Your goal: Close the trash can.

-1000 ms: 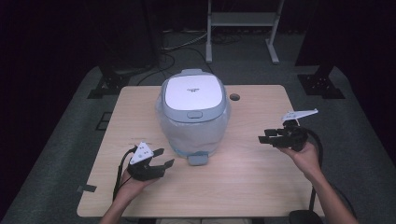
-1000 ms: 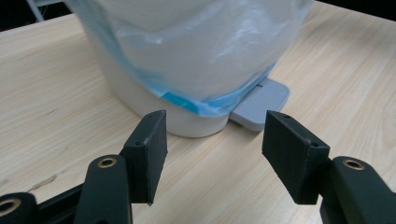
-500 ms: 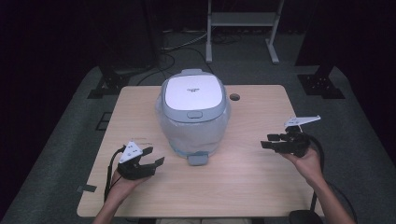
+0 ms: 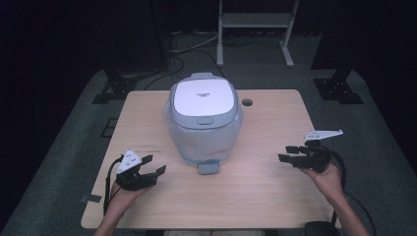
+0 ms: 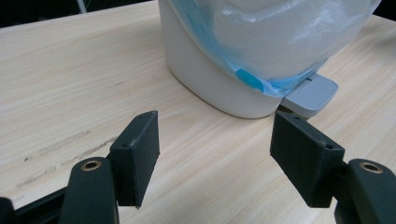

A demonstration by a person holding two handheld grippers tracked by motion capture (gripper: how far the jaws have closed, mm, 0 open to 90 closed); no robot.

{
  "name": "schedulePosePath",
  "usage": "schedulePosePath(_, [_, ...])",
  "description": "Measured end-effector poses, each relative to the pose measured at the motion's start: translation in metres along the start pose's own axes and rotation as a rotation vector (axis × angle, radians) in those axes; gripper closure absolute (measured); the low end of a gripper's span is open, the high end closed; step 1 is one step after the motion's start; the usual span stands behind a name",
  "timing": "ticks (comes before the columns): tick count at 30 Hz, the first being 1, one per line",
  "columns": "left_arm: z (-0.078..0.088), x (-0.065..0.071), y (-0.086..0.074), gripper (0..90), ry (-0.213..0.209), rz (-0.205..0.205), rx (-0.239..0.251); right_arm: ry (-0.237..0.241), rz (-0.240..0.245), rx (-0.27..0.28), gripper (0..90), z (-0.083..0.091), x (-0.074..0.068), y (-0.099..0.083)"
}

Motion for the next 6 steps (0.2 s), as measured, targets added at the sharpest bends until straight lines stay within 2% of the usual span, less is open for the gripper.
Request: schedulePosePath(6, [0.0005, -0.0024, -0.007, 31.6, 0.0, 0.019, 0.0, -0.007, 0.005, -0.001, 41.1, -0.0002, -0.0022, -0.0052])
Point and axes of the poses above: each handheld gripper's, and its own axes: z roughly backward along the jaws, y roughly out of its top, x roughly to its right, the point moved 10 cm from there along -z, roughly forward along the jaws, and after that the axes turned 9 degrees about -x, right-handed, at the moved point
